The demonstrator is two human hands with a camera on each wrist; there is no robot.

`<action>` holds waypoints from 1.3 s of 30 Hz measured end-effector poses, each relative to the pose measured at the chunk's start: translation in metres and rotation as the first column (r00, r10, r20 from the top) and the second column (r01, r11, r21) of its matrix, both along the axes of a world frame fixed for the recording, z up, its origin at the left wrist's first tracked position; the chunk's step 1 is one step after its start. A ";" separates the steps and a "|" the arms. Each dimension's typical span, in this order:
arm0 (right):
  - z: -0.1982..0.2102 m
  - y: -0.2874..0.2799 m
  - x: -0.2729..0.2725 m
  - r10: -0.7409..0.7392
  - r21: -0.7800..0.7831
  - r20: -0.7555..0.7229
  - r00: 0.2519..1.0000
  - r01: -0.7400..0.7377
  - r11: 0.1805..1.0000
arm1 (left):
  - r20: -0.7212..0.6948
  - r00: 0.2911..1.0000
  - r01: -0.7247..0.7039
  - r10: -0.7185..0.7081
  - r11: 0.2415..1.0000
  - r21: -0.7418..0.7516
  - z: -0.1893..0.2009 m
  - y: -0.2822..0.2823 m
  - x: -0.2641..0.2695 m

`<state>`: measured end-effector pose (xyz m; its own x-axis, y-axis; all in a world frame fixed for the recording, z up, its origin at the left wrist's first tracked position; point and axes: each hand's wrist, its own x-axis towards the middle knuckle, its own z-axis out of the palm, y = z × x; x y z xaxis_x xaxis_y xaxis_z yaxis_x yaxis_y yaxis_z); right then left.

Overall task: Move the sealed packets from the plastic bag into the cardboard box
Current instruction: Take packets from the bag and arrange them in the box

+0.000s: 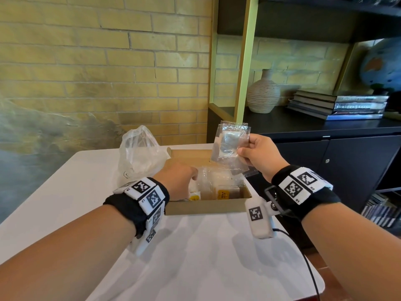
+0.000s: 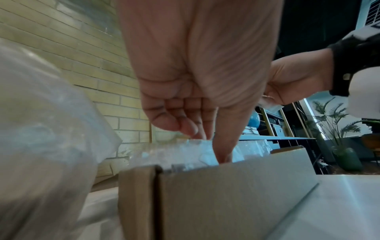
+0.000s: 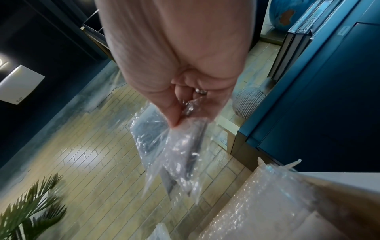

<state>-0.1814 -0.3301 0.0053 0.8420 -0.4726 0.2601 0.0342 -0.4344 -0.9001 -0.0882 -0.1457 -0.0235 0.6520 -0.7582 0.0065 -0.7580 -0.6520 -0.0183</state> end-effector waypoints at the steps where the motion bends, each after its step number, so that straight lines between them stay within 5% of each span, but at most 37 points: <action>1: 0.000 0.000 0.000 0.002 -0.003 -0.002 1.000 -0.002 1.000 | 0.004 1.000 -0.011 0.011 1.000 0.003 -0.001 0.001 0.000; 33: 0.001 0.004 0.000 0.051 -0.015 -0.007 0.999 -0.051 0.999 | 0.056 0.993 -0.111 0.103 0.979 0.174 0.013 0.010 -0.001; 36: 0.000 0.005 0.000 0.052 -0.020 -0.020 0.998 -0.052 0.998 | 0.060 0.992 -0.119 0.112 0.985 0.124 0.008 0.011 0.004; 39: 0.000 0.006 0.000 0.085 -0.041 -0.040 0.996 -0.087 0.995 | 0.020 0.995 -0.093 0.095 0.991 -0.096 0.009 0.012 0.009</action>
